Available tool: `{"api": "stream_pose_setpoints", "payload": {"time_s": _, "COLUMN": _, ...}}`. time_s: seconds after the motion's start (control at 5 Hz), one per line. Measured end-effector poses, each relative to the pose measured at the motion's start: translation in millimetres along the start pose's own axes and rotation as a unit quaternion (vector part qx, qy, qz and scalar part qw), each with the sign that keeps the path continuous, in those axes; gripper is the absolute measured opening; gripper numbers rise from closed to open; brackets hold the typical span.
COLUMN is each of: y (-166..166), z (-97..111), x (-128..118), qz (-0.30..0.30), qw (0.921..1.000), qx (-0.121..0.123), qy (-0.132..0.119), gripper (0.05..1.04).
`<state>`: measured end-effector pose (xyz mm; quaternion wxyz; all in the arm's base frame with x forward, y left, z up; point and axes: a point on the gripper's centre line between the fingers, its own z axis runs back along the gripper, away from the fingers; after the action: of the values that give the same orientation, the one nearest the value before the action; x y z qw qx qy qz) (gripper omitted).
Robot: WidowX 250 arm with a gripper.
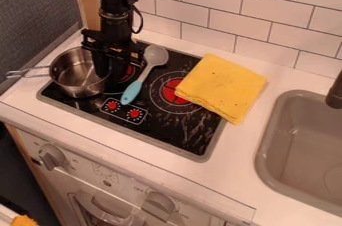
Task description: Moved the silver pot on top of the yellow cloth
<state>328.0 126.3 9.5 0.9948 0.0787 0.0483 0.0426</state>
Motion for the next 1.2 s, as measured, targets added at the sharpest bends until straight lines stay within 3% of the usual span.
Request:
{"api": "stream_pose_setpoints", "payload": {"time_s": 0.2, "y": 0, "z": 9, "x": -14, "qz": 0.002, "qw": 0.9999, "qx": -0.012, "qy": 0.004, "gripper": 0.156}}
{"api": "stream_pose_setpoints", "payload": {"time_s": 0.4, "y": 4, "z": 52, "x": -26, "qz": 0.036, "qw": 0.9989, "qx": -0.021, "qy": -0.021, "gripper": 0.082}}
{"api": "stream_pose_setpoints", "payload": {"time_s": 0.6, "y": -11, "z": 84, "x": -38, "qz": 0.059, "qw": 0.9977, "qx": -0.011, "qy": -0.032, "gripper": 0.080}}
{"api": "stream_pose_setpoints", "payload": {"time_s": 0.8, "y": -61, "z": 98, "x": -40, "qz": -0.003, "qw": 0.9987, "qx": -0.030, "qy": -0.040, "gripper": 0.080}}
{"api": "stream_pose_setpoints", "payload": {"time_s": 1.0, "y": -105, "z": 101, "x": -35, "qz": -0.097, "qw": 0.9929, "qx": -0.032, "qy": -0.060, "gripper": 0.080}}
{"api": "stream_pose_setpoints", "payload": {"time_s": 1.2, "y": -154, "z": 89, "x": -35, "qz": -0.169, "qw": 0.9845, "qx": -0.018, "qy": -0.041, "gripper": 0.080}}
